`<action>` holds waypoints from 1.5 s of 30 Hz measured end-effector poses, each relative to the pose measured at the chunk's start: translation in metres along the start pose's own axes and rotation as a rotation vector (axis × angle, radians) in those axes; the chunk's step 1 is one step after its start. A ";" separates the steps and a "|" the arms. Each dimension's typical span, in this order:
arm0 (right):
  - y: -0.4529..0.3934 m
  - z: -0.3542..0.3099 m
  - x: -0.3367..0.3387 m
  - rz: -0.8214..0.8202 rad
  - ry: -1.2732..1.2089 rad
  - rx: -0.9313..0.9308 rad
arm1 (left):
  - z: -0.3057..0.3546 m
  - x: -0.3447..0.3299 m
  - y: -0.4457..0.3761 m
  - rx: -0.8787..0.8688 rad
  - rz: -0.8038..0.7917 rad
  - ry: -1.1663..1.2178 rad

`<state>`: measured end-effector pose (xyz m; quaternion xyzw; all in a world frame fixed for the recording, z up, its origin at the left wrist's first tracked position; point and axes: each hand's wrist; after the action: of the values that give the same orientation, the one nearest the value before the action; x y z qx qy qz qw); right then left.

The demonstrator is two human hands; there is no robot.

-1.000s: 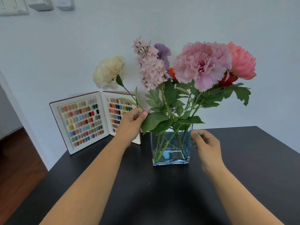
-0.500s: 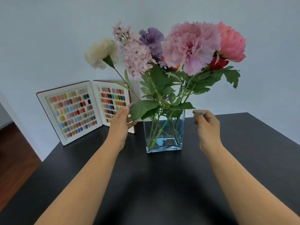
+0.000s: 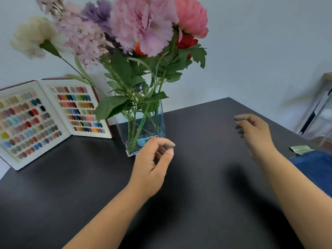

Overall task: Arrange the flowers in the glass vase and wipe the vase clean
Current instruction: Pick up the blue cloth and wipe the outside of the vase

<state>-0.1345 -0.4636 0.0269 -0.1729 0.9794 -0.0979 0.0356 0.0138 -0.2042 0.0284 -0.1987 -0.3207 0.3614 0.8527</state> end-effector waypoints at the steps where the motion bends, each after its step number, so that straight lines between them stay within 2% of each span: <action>1: 0.001 0.001 0.011 -0.002 0.037 0.011 | 0.000 -0.016 -0.005 0.014 -0.065 0.004; 4: 0.006 0.003 0.045 -0.007 0.234 0.063 | 0.001 -0.065 -0.014 0.045 -0.230 0.024; 11: 0.023 0.002 0.136 0.017 0.611 0.079 | 0.011 -0.167 -0.021 -0.090 -0.499 -0.034; 15: 0.032 0.006 0.178 0.058 0.842 0.067 | 0.022 -0.214 -0.025 -0.149 -0.561 -0.128; 19: 0.039 0.014 0.212 0.122 1.030 -0.094 | 0.037 -0.256 -0.028 -0.119 -0.549 -0.269; 23: 0.046 0.019 0.228 0.098 1.059 -0.229 | 0.053 -0.285 -0.029 -0.049 -0.586 -0.359; 32: 0.042 0.031 0.232 0.091 1.124 -0.239 | 0.065 -0.309 -0.031 0.104 -0.587 -0.159; 35: 0.039 0.031 0.229 0.101 1.149 -0.230 | 0.068 -0.311 -0.033 0.183 -0.595 -0.019; 40: 0.041 0.032 0.218 0.120 1.110 -0.208 | 0.072 -0.313 -0.031 0.221 -0.541 0.132; 45: 0.042 0.030 0.214 0.185 0.856 -0.238 | 0.065 -0.303 -0.043 0.524 -0.582 0.390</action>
<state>-0.3463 -0.5045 -0.0182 -0.0314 0.9217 -0.0436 -0.3841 -0.1721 -0.4510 -0.0232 0.0585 -0.0936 0.1310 0.9852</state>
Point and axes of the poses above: each hand's wrist, its own y-axis away from the middle knuckle, its own x-axis out of the back of the hand, z = x × y, and after that the axes turned 6 degrees about -y, right-handed
